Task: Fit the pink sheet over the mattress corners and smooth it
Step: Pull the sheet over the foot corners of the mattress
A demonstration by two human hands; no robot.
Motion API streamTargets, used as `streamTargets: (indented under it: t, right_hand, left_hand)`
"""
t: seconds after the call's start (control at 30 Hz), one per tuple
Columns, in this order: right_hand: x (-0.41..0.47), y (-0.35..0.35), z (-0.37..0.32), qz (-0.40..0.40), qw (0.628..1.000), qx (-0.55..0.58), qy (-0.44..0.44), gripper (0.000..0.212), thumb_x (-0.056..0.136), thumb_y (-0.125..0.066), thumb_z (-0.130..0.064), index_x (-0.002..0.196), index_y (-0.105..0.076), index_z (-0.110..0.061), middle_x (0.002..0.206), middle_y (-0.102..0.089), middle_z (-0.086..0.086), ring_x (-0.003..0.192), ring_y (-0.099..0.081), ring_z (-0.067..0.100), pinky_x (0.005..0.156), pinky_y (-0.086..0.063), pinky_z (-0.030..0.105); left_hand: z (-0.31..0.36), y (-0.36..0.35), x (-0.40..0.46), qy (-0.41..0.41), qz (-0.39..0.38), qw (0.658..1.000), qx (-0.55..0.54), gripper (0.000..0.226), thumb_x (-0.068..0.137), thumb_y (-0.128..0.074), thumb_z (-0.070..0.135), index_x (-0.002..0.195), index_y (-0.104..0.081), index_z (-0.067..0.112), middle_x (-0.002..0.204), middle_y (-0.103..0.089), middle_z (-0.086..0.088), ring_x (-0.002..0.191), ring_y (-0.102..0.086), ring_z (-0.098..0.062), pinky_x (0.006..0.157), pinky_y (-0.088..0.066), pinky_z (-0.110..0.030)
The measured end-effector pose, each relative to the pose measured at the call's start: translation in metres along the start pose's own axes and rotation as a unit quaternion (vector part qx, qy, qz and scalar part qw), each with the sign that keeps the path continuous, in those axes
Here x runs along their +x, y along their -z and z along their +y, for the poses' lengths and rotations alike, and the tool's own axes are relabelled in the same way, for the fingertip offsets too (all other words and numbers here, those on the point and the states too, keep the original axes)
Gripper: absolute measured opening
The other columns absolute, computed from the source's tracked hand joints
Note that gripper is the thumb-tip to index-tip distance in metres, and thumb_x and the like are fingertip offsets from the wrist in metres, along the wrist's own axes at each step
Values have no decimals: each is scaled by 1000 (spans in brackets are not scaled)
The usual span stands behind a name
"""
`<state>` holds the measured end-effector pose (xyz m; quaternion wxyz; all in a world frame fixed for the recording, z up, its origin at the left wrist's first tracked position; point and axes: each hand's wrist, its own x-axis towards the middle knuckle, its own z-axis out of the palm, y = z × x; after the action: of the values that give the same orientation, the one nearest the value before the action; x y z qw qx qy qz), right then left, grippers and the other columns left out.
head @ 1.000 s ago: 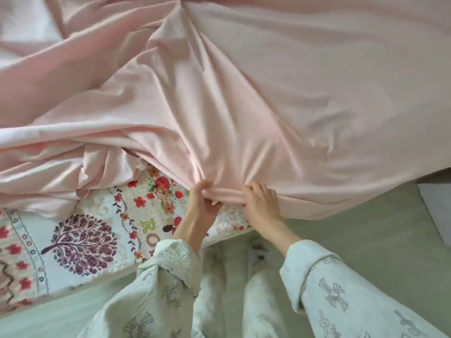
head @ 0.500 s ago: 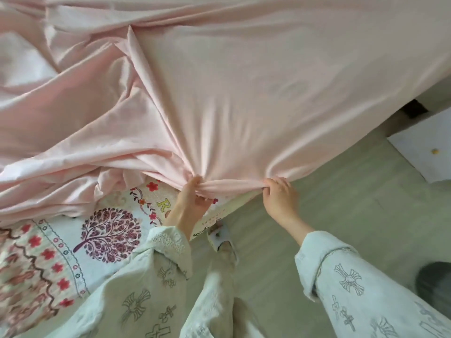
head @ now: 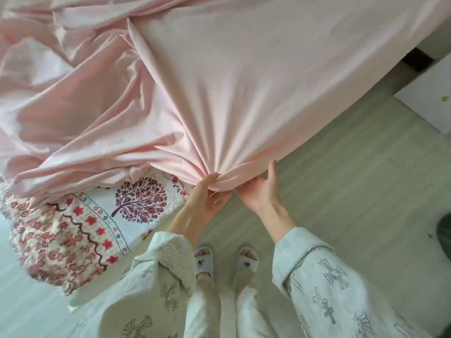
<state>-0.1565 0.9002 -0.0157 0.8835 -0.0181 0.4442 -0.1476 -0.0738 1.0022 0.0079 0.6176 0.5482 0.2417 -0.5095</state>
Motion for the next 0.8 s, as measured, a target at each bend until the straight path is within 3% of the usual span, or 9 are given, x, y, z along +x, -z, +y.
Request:
streamTargets:
  t: [0.07,0.17,0.23,0.37,0.53,0.6,0.7,0.8]
  right_hand:
    - [-6,-8,4,0,1000,5,26,53,89,-46,-58,96,-56,-7,90,-60,13,95,-60,29,95,-46,40]
    - [-13,-11,10,34,998,-42,28,28,93,-54,-36,95,-57,-9,91,-60,9,88,-60,24,93,-48,36]
    - [-19,-12,12,54,996,-60,34,20,95,-52,-29,92,-57,-10,90,-62,7,85,-60,20,79,-50,30]
    - [-31,-7,13,92,992,-64,51,17,95,-52,-27,87,-57,-13,87,-61,5,81,-59,17,67,-49,27]
    - [-40,5,10,129,988,-53,67,8,91,-58,-20,86,-56,-13,84,-59,4,74,-56,15,60,-44,24]
    - [-44,8,9,134,987,-56,66,7,90,-60,-19,88,-56,-14,87,-58,5,77,-56,15,61,-44,24]
    - [-47,10,15,139,987,-49,61,6,90,-59,-19,90,-56,-15,90,-60,6,82,-57,18,75,-47,29]
    - [-47,9,23,133,988,-37,67,7,94,-51,-19,91,-56,-14,91,-63,6,84,-60,19,93,-43,36]
  left_hand:
    - [-2,7,-1,-2,13,1000,16,7,87,-55,15,83,-58,11,83,-57,-8,75,-56,-20,67,-49,-28]
    - [0,12,0,-3,10,1000,-20,7,84,-55,16,78,-54,12,84,-55,-7,78,-55,-21,73,-46,-30]
    - [7,11,2,-14,-3,999,-47,6,82,-54,19,81,-53,13,86,-56,-6,84,-56,-22,73,-45,-34]
    - [17,13,6,-12,-26,997,-68,38,76,-55,29,109,-54,10,123,-55,-16,120,-50,-34,94,-39,-52]
    - [33,14,-1,22,-84,956,-279,48,82,-53,28,123,-40,6,134,-43,-25,121,-46,-44,106,-33,-56]
    - [35,19,-2,35,-95,948,-302,58,82,-57,31,129,-37,4,132,-45,-28,121,-46,-46,107,-33,-57]
    - [29,33,-5,43,-88,966,-240,65,81,-62,38,130,-40,1,126,-52,-28,118,-51,-43,107,-35,-54]
    - [24,51,-14,44,-104,964,-241,54,82,-61,38,123,-47,6,125,-54,-27,114,-53,-44,99,-39,-59]
